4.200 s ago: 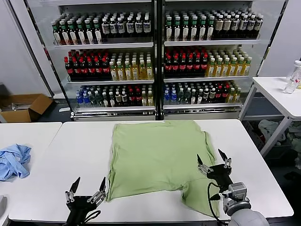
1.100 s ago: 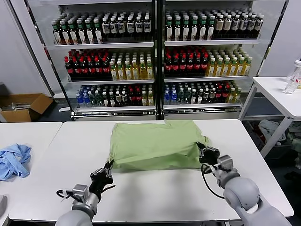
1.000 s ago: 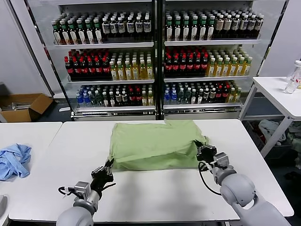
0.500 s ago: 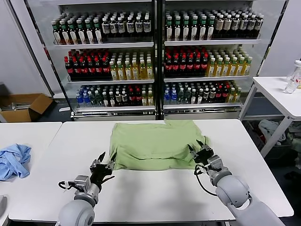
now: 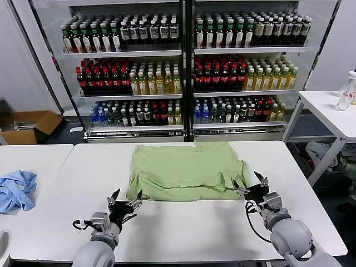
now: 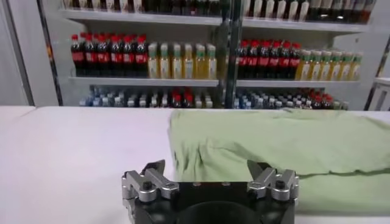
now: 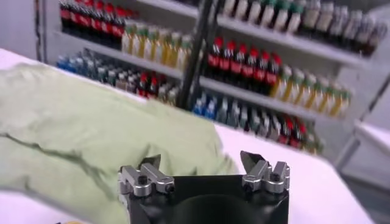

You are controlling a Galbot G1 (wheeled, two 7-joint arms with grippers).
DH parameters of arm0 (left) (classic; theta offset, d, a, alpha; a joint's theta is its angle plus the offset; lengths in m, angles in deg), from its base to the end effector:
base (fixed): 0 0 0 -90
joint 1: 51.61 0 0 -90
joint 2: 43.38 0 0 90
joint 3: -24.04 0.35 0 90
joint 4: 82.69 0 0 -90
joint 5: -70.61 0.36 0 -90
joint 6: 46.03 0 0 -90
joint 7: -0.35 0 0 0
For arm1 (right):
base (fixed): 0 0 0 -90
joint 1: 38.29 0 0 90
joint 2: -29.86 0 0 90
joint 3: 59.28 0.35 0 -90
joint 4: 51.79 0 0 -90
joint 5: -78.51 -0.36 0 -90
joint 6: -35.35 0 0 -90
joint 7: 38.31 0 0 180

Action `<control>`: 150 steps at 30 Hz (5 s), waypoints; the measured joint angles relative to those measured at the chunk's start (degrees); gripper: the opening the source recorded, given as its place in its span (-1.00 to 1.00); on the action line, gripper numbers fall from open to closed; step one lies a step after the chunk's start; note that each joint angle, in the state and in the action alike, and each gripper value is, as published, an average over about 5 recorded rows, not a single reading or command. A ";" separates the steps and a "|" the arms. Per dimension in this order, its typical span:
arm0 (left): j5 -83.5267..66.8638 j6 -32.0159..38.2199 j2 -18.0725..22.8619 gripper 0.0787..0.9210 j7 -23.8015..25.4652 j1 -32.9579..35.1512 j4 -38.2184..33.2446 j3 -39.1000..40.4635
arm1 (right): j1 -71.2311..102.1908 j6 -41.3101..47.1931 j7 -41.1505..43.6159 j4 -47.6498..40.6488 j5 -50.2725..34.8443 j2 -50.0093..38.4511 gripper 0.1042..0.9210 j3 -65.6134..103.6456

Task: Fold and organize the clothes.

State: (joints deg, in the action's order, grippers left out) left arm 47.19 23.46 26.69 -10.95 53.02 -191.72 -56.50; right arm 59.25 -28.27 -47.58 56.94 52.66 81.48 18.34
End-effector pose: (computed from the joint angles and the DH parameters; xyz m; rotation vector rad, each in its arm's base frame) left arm 0.2648 0.0267 -0.3148 -0.1185 -2.7728 0.0528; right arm 0.3001 -0.0882 -0.2708 0.2271 -2.7081 0.3740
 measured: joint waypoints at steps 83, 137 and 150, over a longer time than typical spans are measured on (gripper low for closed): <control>-14.40 -3.73 -6.69 0.52 0.28 16.01 -15.41 -17.58 | 7.35 1.99 -5.36 11.85 -3.39 0.31 0.70 3.62; -12.47 -6.23 0.61 -0.76 -4.00 -21.04 21.02 6.29 | -30.78 5.32 -2.83 -36.12 -8.84 15.19 -0.52 -16.17; -17.07 -4.29 -1.90 -0.99 -1.42 -17.11 13.08 3.89 | -26.05 2.71 -2.69 -26.59 -8.86 11.81 -0.98 -13.92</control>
State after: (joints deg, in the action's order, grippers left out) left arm 30.12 19.17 24.79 -12.38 35.91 -178.65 -52.61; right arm 33.20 -25.55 -50.26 30.35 43.80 93.30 4.42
